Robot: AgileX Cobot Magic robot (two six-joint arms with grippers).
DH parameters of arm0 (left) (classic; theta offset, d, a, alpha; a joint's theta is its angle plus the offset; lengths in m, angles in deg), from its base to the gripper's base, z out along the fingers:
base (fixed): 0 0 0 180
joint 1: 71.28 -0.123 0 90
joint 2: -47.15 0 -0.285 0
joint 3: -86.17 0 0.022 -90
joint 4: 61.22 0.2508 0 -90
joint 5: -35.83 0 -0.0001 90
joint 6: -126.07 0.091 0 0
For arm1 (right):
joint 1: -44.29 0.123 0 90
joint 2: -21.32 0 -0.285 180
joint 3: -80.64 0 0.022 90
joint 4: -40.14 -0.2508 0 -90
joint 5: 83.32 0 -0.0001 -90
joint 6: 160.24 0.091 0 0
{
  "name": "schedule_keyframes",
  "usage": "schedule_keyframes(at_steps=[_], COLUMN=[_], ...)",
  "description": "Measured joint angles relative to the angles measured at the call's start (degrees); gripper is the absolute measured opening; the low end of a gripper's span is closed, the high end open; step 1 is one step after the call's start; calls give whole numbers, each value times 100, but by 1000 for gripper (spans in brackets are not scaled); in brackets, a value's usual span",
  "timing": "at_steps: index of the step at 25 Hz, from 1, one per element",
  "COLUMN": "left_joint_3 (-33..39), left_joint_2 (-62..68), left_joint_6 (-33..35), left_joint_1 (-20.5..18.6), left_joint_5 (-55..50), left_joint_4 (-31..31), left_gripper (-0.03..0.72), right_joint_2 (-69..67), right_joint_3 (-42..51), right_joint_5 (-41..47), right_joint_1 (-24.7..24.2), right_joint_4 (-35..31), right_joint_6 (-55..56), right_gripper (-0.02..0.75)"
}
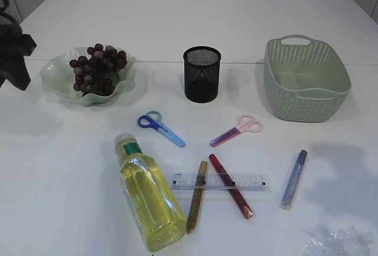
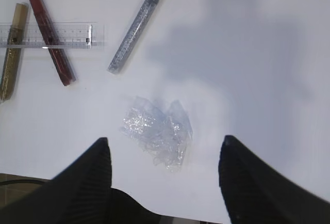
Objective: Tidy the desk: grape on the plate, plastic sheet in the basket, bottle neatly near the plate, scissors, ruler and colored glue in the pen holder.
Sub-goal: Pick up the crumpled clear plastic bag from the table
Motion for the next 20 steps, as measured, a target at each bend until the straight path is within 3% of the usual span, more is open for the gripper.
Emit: schedule_keyframes(at_steps=[9, 20], left_joint_3=[1461, 2441], left_joint_2=[-1699, -2731], left_joint_6=[2, 2], left_joint_1=[0, 0], left_joint_5=[-79, -67], left_joint_4=[-259, -566], left_gripper=[332, 331], right_joint_2=[-47, -470], right_joint_3=[182, 1016], right_joint_5=[29, -551], right_joint_1=[836, 875], right_joint_4=[407, 594], right_joint_6=[863, 1093], right_gripper=[511, 511])
